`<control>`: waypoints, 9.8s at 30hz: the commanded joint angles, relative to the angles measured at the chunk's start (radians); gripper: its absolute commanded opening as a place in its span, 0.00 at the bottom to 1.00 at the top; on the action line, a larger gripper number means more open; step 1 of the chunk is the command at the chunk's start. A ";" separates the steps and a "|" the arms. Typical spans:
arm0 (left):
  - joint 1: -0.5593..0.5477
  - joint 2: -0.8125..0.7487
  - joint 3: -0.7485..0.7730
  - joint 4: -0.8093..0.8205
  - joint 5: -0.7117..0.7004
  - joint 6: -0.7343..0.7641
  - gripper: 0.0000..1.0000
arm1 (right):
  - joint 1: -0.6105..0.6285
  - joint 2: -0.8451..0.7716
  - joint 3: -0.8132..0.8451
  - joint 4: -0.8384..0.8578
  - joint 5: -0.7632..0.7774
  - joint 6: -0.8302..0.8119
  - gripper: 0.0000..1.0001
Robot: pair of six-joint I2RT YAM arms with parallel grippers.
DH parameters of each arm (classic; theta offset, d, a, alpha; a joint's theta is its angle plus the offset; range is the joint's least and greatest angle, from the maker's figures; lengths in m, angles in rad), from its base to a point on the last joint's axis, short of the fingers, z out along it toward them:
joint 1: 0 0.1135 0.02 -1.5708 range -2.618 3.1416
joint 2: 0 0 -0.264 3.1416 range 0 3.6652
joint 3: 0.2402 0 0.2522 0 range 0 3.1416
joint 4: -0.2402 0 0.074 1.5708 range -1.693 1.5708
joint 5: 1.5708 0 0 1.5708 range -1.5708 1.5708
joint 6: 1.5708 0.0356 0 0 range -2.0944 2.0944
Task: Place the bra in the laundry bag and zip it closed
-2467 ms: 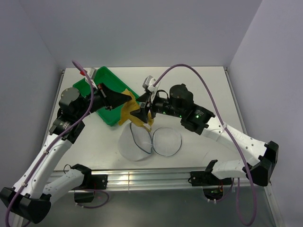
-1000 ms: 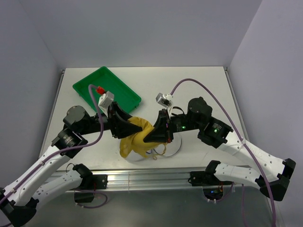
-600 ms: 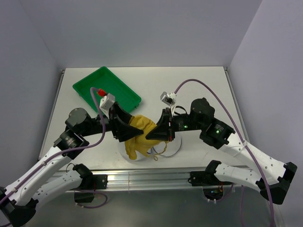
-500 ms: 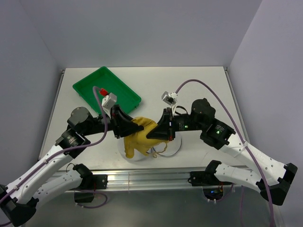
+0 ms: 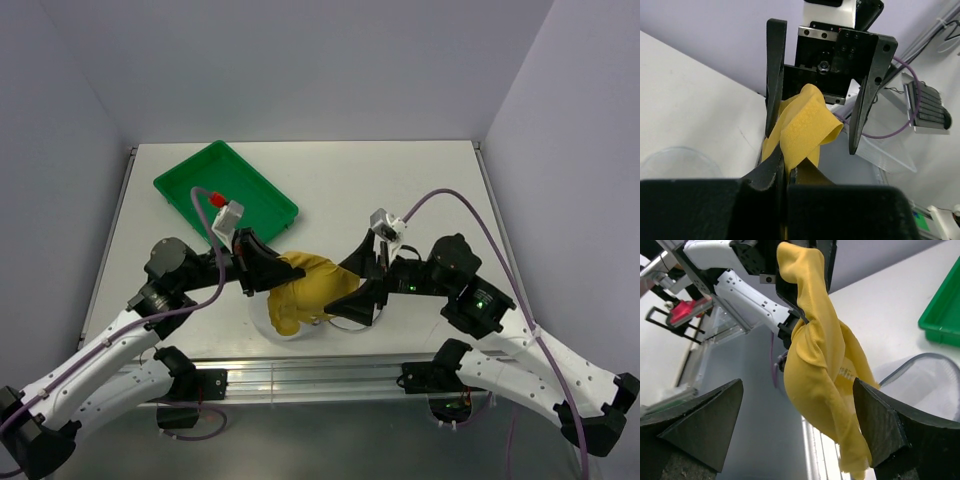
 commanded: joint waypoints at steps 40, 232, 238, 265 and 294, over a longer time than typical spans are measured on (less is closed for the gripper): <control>-0.063 -0.199 -0.083 -0.289 -0.382 0.048 0.98 | -0.013 0.020 0.030 0.164 0.295 0.122 0.00; -0.215 -0.062 -0.187 -0.158 -0.810 -0.073 0.00 | 0.061 -0.008 0.180 -0.601 1.294 0.031 0.00; -0.232 0.070 -0.279 0.017 -0.746 -0.126 0.00 | 0.061 0.032 0.152 -0.699 1.378 0.068 0.00; -0.286 0.153 -0.365 0.182 -0.823 -0.135 0.00 | 0.504 0.512 0.438 -0.548 1.325 0.162 0.43; -0.137 0.082 -0.376 0.140 -0.705 -0.098 0.00 | -0.315 0.026 -0.507 0.311 0.247 0.281 1.00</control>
